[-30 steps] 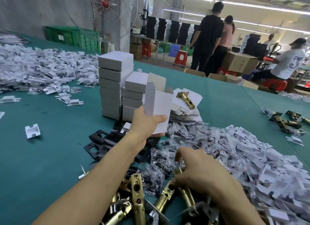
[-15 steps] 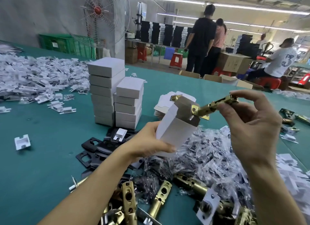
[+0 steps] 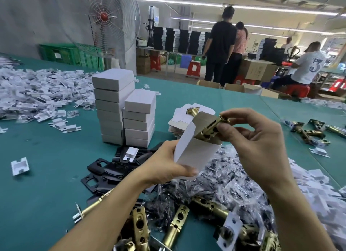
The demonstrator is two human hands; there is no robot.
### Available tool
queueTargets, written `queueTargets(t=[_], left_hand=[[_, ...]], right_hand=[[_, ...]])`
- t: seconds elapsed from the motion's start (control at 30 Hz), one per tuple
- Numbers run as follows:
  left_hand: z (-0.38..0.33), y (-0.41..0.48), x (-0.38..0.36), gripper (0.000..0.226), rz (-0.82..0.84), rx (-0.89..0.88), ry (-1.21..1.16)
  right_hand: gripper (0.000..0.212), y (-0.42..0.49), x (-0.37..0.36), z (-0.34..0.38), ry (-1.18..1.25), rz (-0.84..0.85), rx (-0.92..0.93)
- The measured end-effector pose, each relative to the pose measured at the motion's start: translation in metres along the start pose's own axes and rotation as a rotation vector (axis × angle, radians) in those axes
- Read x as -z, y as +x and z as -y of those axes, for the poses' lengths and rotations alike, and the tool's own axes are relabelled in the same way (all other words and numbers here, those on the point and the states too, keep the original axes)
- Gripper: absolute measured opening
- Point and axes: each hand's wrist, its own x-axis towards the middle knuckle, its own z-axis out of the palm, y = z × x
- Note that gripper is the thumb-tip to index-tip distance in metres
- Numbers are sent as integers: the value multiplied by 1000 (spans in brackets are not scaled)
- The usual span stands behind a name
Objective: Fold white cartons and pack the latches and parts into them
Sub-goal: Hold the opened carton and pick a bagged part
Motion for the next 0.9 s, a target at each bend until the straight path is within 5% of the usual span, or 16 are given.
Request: queueTargets(t=[0.33, 0.5, 0.6, 0.77, 0.9], left_hand=[[-4, -1, -2, 36, 4, -22, -49], [-4, 0, -4, 41, -25, -3, -28], [-2, 0, -3, 43, -65, 12, -54], [-5, 1, -1, 39, -184, -51, -168], [-9, 2, -1, 36, -315, -102, -227]], right_hand=[[30, -2, -8, -2, -232, 86, 78], [12, 0, -4, -6, -441, 197, 30], [29, -2, -5, -14, -651, 248, -6], [23, -2, -7, -11, -527, 41, 51], [38, -5, -9, -9, -358, 148, 10]])
